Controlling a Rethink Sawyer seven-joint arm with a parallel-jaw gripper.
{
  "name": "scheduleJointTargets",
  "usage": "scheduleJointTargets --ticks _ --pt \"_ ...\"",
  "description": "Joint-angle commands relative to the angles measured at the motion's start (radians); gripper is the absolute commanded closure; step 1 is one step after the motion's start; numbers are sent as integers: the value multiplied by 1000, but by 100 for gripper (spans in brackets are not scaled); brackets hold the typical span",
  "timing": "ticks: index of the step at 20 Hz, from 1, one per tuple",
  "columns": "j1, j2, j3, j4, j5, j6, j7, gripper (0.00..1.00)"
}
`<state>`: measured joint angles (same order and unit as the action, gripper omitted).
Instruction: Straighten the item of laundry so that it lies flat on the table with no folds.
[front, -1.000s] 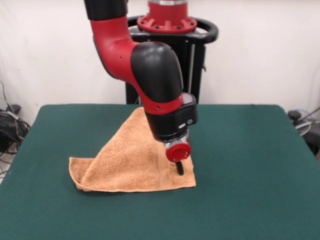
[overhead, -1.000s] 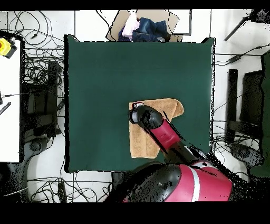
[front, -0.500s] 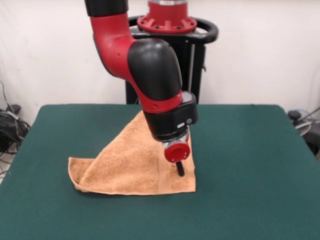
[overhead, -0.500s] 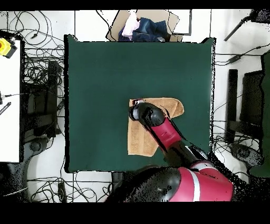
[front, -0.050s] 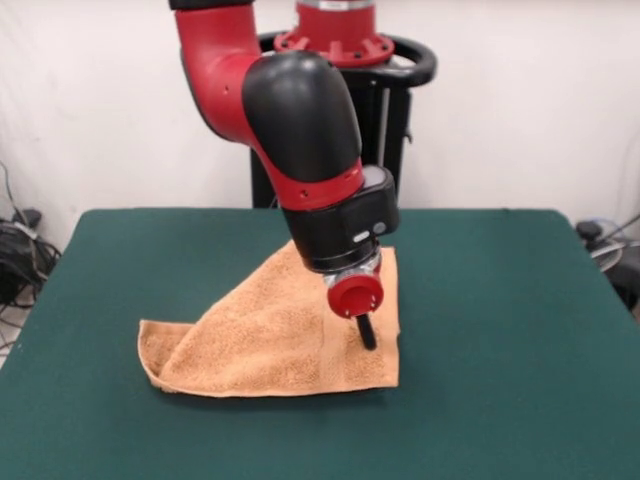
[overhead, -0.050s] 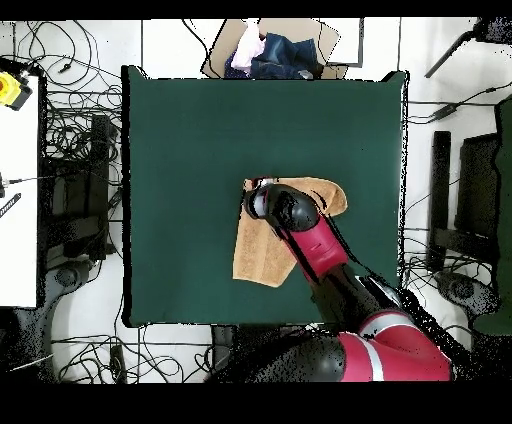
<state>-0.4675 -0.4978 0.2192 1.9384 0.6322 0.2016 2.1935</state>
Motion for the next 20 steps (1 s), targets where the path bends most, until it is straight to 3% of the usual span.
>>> scheduleJointTargets --ticks 1,9,10,12,16,20 --pt "-13 3 126 -26 101 47 242 100" --pt "-33 62 129 -119 119 82 201 100" --pt "-61 18 171 -41 113 39 204 100" --pt "-73 6 186 -21 108 25 207 100" --pt "-80 47 177 -58 89 19 183 100" --pt "-123 74 223 -18 49 -76 179 100"
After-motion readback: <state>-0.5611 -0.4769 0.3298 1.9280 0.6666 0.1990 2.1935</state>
